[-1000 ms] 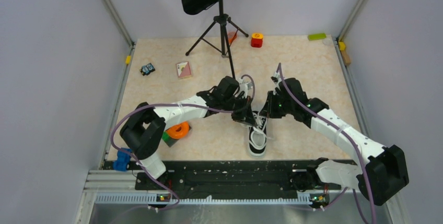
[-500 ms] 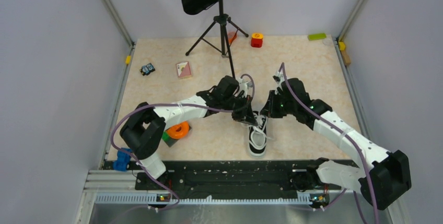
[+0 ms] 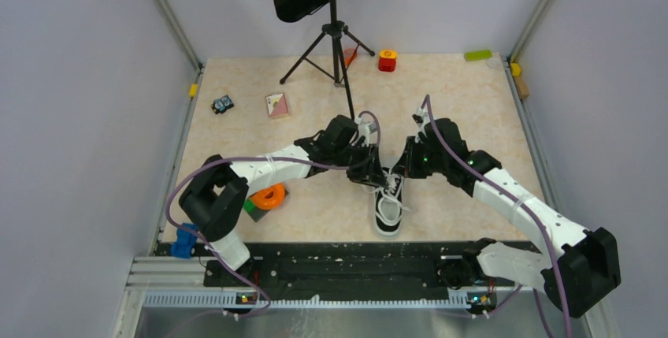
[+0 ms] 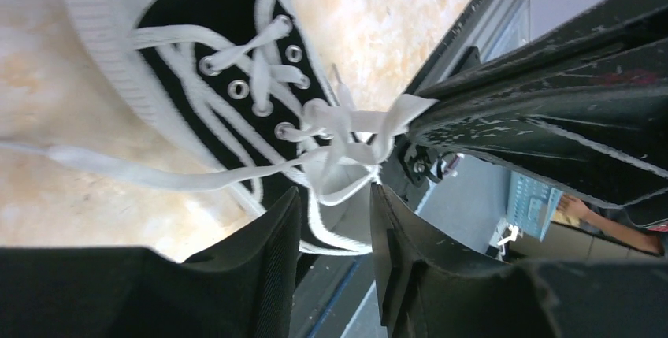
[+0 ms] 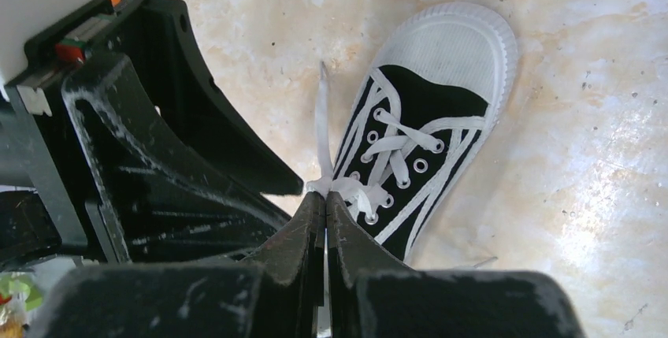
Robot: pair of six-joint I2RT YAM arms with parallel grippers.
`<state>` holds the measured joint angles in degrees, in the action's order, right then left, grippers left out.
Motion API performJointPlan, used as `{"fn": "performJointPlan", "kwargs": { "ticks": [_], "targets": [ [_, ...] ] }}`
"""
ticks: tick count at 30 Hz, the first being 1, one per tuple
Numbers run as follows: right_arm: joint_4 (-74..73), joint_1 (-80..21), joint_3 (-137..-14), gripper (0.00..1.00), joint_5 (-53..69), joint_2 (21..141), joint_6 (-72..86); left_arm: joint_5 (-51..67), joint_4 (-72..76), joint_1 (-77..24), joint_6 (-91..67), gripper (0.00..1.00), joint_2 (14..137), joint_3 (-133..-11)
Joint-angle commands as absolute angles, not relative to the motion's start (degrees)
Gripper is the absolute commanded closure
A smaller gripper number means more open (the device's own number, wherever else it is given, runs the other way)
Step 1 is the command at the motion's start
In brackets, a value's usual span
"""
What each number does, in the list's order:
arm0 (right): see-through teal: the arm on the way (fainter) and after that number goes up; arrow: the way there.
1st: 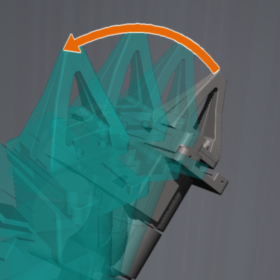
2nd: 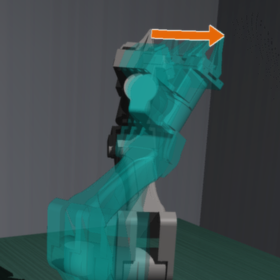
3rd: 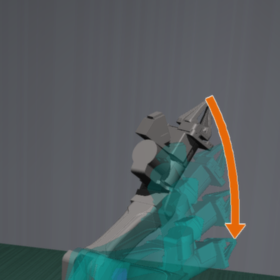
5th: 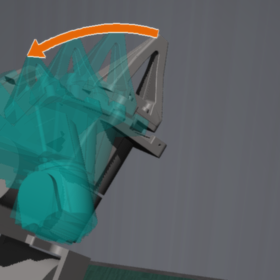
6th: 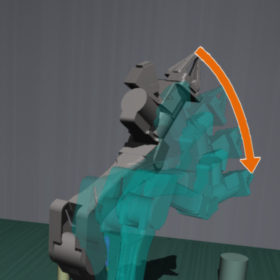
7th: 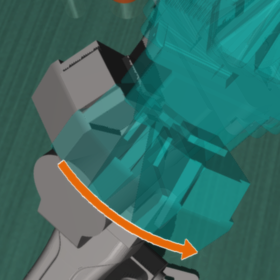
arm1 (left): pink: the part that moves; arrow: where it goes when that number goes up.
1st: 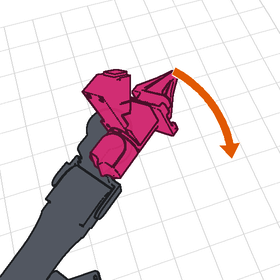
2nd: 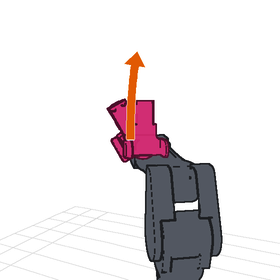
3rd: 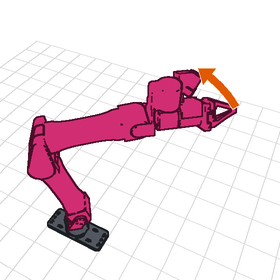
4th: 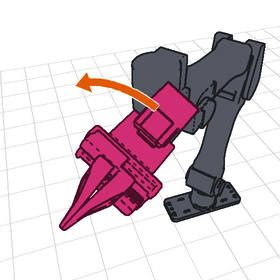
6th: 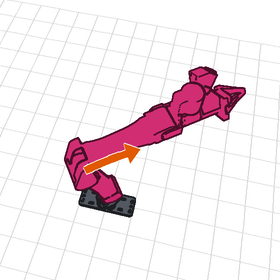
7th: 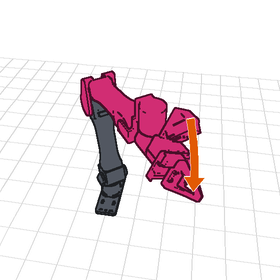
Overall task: Tie the shoes
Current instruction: Cross the shoelace with the shoelace.
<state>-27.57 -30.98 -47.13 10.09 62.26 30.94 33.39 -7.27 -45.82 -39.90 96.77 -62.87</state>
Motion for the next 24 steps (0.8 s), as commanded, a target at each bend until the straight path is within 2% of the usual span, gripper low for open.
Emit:
{"fn": "performJointPlan", "kwargs": {
  "ticks": [1, 3, 5, 10, 13, 21, 24],
  "targets": [
    [-26.85, -31.23, -46.58, 1.0, 9.7, 60.72, 31.37, 30.38, -5.29, -44.17, -37.37, 0.58, 92.23, -61.1],
    [-26.85, -31.21, -46.58, 1.0, 9.8, 60.71, 31.37, 30.02, -6.11, -44.04, -35.33, 0.57, 91.96, -61.43],
    [-26.91, -31.22, -46.67, 1.0, 9.8, 60.65, 31.4, 30.18, -6.22, -44.06, -32.76, 0.5, 92.0, -61.6],
    [-27.35, -31.21, -46.76, 1.0, 9.56, 60.24, 31.31, 33.41, -4.37, -44.59, -26.85, 0.42, 91.76, -61.54],
    [-27.26, -31.2, -46.76, 1.0, 9.52, 60.12, 31.45, 33.72, -4.44, -45.47, -24.19, 0.4, 91.8, -61.79],
    [-27.25, -31.2, -47.19, 1.0, 9.67, 60.16, 31.55, 27.82, 0.38, -48.55, -24.06, 0.39, 92.6, -60.44],
    [-27.26, -31.22, -47.15, 1.0, 9.67, 60.12, 31.47, 27.13, 3.97, -48.73, -26.34, 0.45, 93.25, -59.86]
  ]
}}
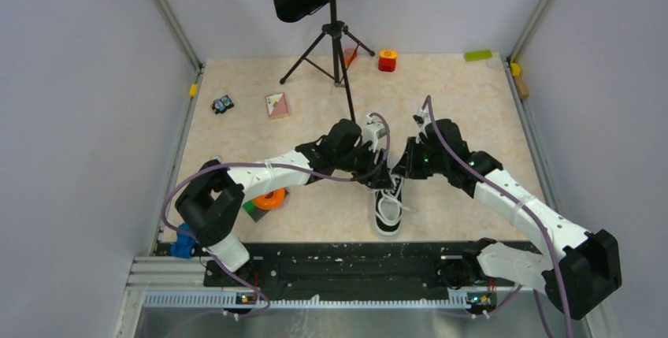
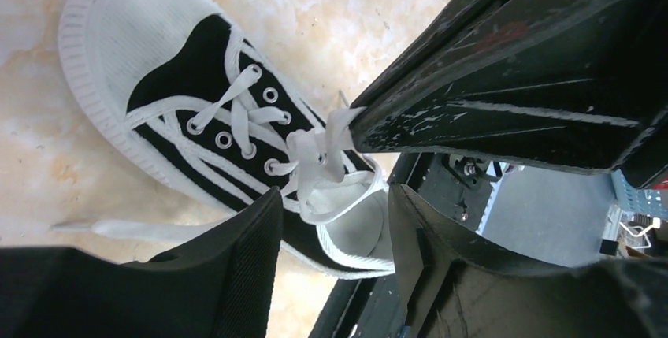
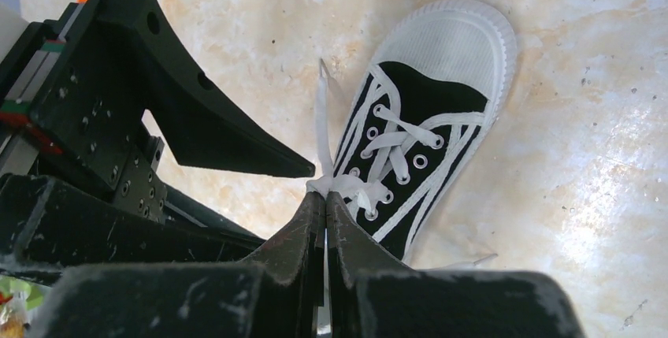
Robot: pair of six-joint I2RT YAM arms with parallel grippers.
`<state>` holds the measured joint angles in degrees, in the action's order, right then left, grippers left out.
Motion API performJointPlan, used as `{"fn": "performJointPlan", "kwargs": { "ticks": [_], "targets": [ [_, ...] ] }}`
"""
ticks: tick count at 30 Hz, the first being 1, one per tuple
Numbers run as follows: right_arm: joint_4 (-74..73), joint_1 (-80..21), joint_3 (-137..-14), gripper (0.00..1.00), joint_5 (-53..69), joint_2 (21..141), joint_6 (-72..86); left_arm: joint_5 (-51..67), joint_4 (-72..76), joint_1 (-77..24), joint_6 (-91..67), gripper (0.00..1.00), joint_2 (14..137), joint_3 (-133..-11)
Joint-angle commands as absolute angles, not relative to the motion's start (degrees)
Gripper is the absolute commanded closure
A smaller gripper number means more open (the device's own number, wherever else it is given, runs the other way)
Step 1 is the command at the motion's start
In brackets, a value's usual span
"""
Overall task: Tie the shoes
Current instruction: Cross the shoelace with the shoelace.
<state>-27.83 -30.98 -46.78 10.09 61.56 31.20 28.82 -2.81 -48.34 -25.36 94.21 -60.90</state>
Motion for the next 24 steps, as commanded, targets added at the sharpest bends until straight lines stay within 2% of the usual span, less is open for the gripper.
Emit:
{"fn": "performJointPlan", "kwargs": {
  "ticks": [1, 6, 17, 24],
  "targets": [
    [-27.27, -31.21, -47.11, 1.0, 9.67, 60.12, 31.53, 26.62, 4.51, -48.77, -26.67, 0.47, 93.38, -59.77],
    [-27.19, -31.21, -47.26, 1.0, 9.92, 60.16, 31.5, 24.47, 5.98, -48.78, -27.94, 0.52, 94.02, -59.47],
    [-27.27, -31.21, -47.37, 1.0, 10.05, 60.38, 31.46, 26.0, 5.5, -49.73, -28.65, 0.49, 97.27, -61.35],
    [-27.5, -31.2, -47.55, 1.0, 10.05, 60.47, 31.38, 25.59, 7.4, -49.93, -29.48, 0.51, 97.51, -60.18]
  ]
}}
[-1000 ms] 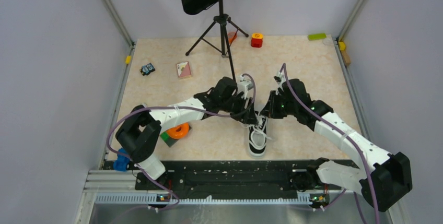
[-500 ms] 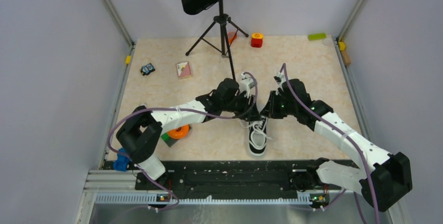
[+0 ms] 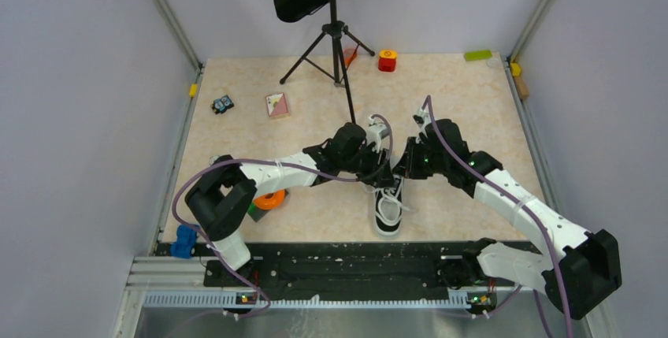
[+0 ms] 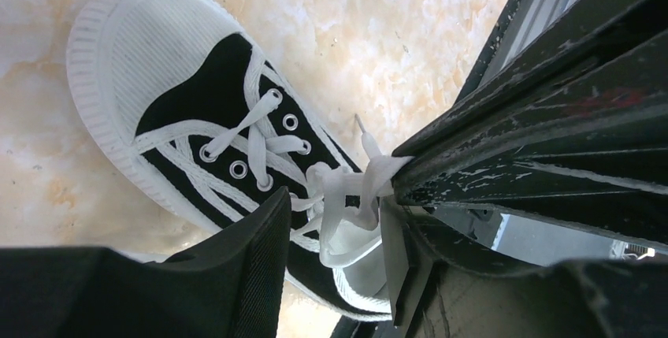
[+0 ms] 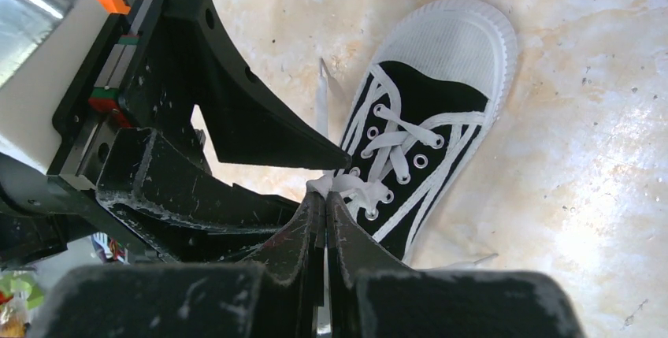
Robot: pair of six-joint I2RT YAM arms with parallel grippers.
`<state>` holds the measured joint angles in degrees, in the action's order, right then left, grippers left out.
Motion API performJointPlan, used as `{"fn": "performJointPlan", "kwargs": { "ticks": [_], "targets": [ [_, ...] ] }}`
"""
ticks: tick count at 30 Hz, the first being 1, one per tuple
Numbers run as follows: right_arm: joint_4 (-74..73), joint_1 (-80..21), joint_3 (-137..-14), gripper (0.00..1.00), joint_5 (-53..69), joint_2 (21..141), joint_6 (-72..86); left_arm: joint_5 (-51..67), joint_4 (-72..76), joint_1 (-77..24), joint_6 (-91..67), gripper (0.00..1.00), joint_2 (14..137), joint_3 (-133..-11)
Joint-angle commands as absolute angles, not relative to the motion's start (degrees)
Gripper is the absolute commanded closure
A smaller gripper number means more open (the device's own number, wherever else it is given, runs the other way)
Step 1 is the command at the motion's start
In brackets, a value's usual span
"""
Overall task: Tie the shoes
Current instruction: Cross the shoelace with the shoelace.
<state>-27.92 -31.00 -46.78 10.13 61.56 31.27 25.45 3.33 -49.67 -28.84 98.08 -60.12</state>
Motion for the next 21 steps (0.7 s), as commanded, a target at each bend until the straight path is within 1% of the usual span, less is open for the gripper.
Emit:
{"fn": "performJointPlan", "kwargs": {
  "ticks": [1, 6, 8, 12, 15, 18, 19, 21],
  "targets": [
    [-27.48, -31.21, -47.48, 1.0, 10.05, 60.44, 31.35, 25.4, 7.58, -49.92, -29.71, 0.51, 97.48, -60.12],
    [-27.39, -31.2, -47.29, 1.0, 10.21, 60.47, 31.46, 25.9, 8.99, -49.92, -30.88, 0.52, 97.93, -59.88],
    [-27.55, -31.2, -47.36, 1.0, 10.24, 60.47, 31.4, 26.1, 8.96, -49.92, -31.08, 0.55, 98.34, -59.98],
    [-27.62, -31.22, -47.29, 1.0, 10.15, 60.34, 31.42, 26.36, 9.66, -49.92, -31.38, 0.68, 98.29, -59.6],
    [-27.67, -31.2, -47.12, 1.0, 10.3, 60.34, 31.4, 26.22, 9.76, -49.94, -31.54, 0.79, 98.09, -59.29],
    [-27.79, -31.22, -47.11, 1.0, 10.31, 60.19, 31.55, 26.11, 9.77, -49.85, -31.55, 0.96, 98.17, -59.11],
    [-27.81, -31.2, -47.09, 1.0, 10.22, 60.14, 31.62, 26.04, 9.71, -49.84, -31.55, 1.0, 98.17, -59.09],
    [-28.39, -31.23, -47.17, 1.0, 9.57, 59.68, 31.84, 25.89, 9.23, -49.88, -31.48, 1.0, 98.24, -59.0]
  ]
}}
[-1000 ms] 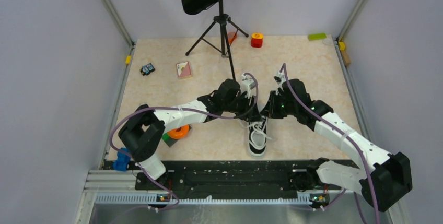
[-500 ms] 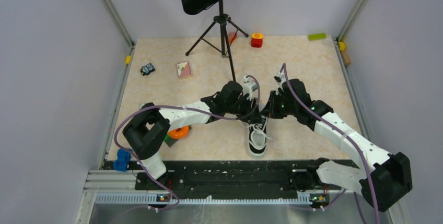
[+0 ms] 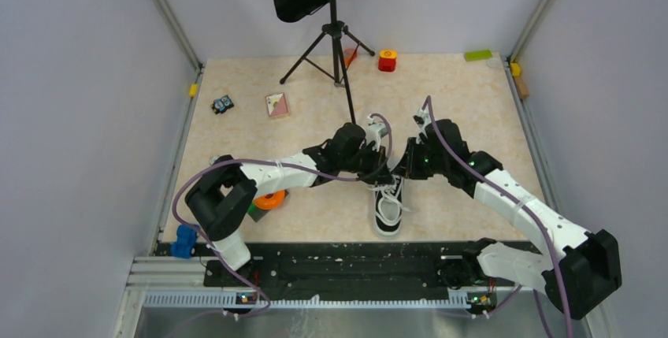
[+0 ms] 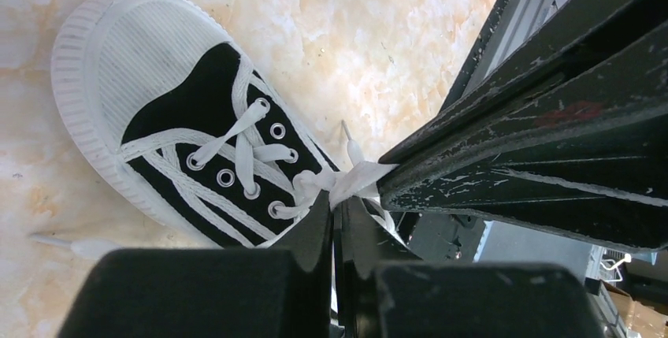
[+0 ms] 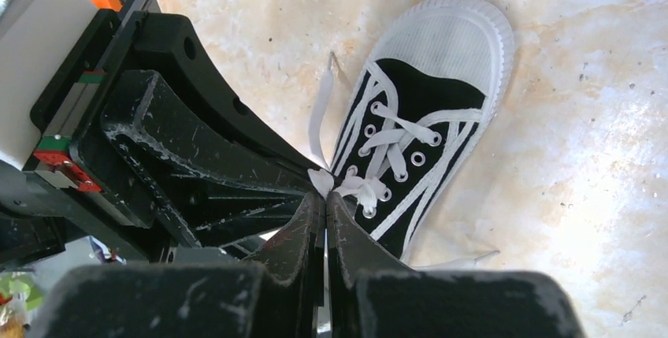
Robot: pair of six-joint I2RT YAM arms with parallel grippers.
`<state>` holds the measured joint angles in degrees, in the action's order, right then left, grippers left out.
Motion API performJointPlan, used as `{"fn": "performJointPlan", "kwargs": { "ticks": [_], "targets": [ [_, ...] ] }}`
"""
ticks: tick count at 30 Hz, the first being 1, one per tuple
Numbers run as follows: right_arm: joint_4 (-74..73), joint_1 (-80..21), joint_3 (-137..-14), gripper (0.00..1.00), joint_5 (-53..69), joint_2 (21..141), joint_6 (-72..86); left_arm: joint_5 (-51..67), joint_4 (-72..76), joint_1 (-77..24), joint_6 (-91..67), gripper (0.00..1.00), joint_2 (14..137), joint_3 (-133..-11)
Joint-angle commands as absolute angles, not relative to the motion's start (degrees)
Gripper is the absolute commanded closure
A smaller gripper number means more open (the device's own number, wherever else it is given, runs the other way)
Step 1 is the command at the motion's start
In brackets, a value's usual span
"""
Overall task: Tie the shoes
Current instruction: Cross the shoelace with the shoelace.
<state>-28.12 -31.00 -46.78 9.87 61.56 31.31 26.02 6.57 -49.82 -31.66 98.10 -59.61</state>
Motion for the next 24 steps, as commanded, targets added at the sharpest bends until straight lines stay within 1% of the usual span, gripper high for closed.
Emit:
{"fn": "performJointPlan", "kwargs": {
  "ticks": [1, 3, 4, 7, 9, 14, 19, 22, 24],
  "targets": [
    [-28.76, -31.21, -47.19, 0.97, 8.84, 59.26, 32.13, 25.85, 9.23, -49.84, -31.39, 1.0, 98.17, -58.86],
    [-29.88, -31.2, -47.31, 0.74, 6.83, 57.95, 32.42, 25.77, 9.23, -49.83, -30.94, 1.0, 97.87, -58.47],
    [-30.6, -31.12, -47.43, 0.67, 5.83, 57.05, 32.54, 25.59, 9.27, -49.77, -30.8, 1.0, 97.78, -58.26],
    [-32.18, -30.83, -47.76, 0.57, 4.27, 54.36, 32.88, 25.57, 9.67, -49.7, -30.54, 1.0, 97.42, -57.72],
    [-32.96, -30.43, -47.69, 0.55, 4.06, 52.77, 33.15, 25.6, 10.07, -49.57, -30.46, 1.0, 97.46, -57.34],
    [-32.16, -29.79, -44.25, 0.53, 2.61, 48.5, 35.27, 25.88, 11.17, -49.17, -30.62, 1.0, 97.22, -56.18],
    [-27.83, -29.09, -38.66, 0.58, 7.01, 48.17, 35.45, 26.85, 15.17, -48.25, -31.54, 1.0, 96.06, -53.46],
    [-24.99, -29.1, -36.33, 0.59, 10.71, 50.0, 35.19, 26.39, 14.22, -48.01, -31.55, 1.0, 96.38, -53.98],
    [-23.77, -29.09, -35.8, 0.62, 12.48, 51.68, 34.45, 26.54, 14.24, -47.99, -31.76, 1.0, 96.44, -54.14]
  ]
}}
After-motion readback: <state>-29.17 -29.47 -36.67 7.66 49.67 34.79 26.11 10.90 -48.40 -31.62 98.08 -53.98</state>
